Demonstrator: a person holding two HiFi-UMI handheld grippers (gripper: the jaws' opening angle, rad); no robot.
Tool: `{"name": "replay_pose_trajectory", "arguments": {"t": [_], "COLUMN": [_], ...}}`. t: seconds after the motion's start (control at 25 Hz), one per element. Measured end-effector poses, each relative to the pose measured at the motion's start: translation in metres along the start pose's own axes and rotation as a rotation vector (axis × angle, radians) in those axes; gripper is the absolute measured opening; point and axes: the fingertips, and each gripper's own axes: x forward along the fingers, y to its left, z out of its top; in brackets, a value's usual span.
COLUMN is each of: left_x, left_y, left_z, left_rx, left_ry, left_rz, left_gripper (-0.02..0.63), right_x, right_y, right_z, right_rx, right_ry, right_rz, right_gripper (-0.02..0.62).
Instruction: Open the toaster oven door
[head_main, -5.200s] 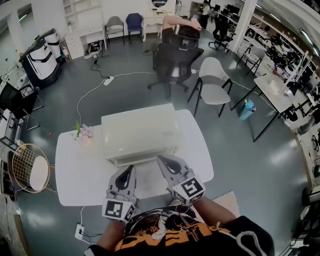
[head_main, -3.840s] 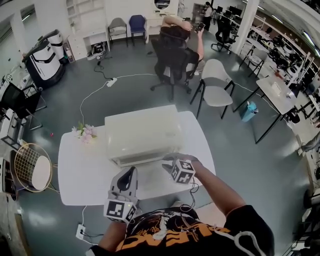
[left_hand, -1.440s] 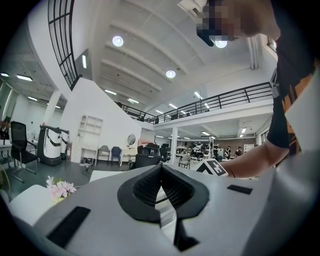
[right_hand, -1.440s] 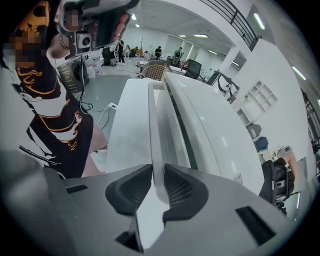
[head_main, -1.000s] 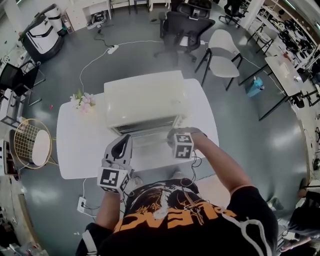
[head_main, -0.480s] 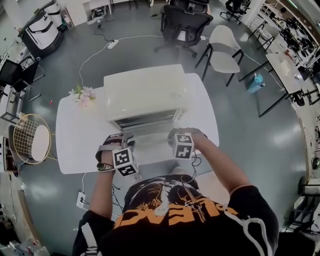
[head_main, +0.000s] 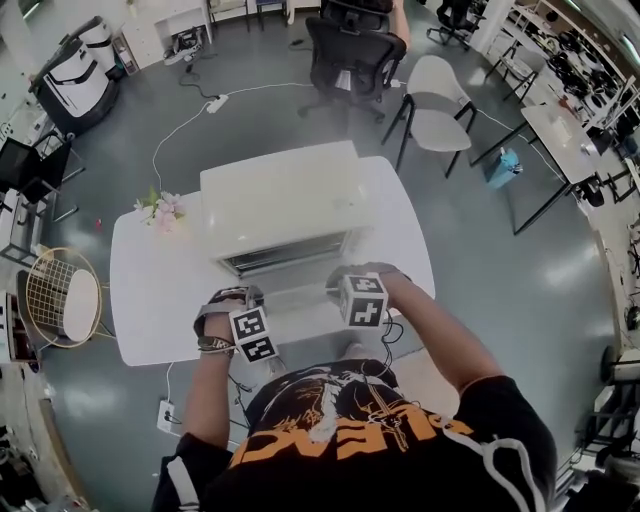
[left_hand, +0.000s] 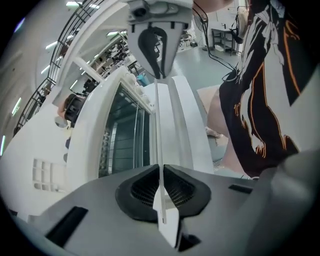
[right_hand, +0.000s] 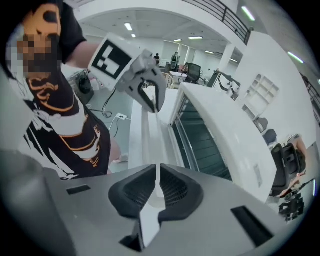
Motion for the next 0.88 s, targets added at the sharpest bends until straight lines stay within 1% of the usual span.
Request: {"name": "replay_pose_trajectory", "arguments": {"t": [0.08,0.2,0.28,0.4,0.48,0.56,0.64,0.68,0.76,0.8,0.88], "left_x": [0.002,0.004,0.006,0.007,0.007,0.008,0.008,0.007,-0.001,-0.007,-0.024], "left_y": [-0.008,-0.018,-0.025,-0.033,-0.039,-0.047,-0.054,-0.056,-0.057,-0.056,-0.047], "left_z": [0.0,0.0,0.001,0.001,0.0,0.0,0.001,0.003,0.011,0.016,0.031], "left_rx": [0.005,0.001,-0.003,-0.007,-0.008,-0.001,0.003,0.001,-0.016,-0.032,-0.087], "left_ry": [-0.002,-0.011,-0.02,-0.026,-0.026,-0.026,-0.038,-0.052,-0.104,-0.141,-0.237], "left_rz": [-0.02,-0.037,-0.043,-0.052,-0.073,-0.097,-0.112,-0.119,-0.13,-0.129,-0.109], "left_gripper": [0.052,0.055,0.055,0.057,0.06,0.064,0.065,0.063,0.063,0.061,0.06], "right_x": [-0.005,0.006,0.015,0.028,0.034,0.037,0.042,0.045,0.045,0.045,0.048], "right_y": [-0.017,-0.03,-0.025,-0.014,-0.006,0.005,0.009,0.009,0.013,0.015,0.015], "right_z": [0.003,-0.016,-0.028,-0.038,-0.041,-0.049,-0.051,-0.05,-0.058,-0.062,-0.063], "right_rx": [0.033,0.066,0.085,0.102,0.114,0.139,0.139,0.137,0.159,0.168,0.158], "right_ry": [0.002,0.081,0.122,0.151,0.168,0.216,0.227,0.219,0.25,0.267,0.262], "right_rz": [0.009,0.056,0.103,0.152,0.185,0.235,0.251,0.253,0.273,0.282,0.276], "right_gripper": [0.03,0.029,0.029,0.028,0.018,0.015,0.014,0.014,0.014,0.014,0.014]}}
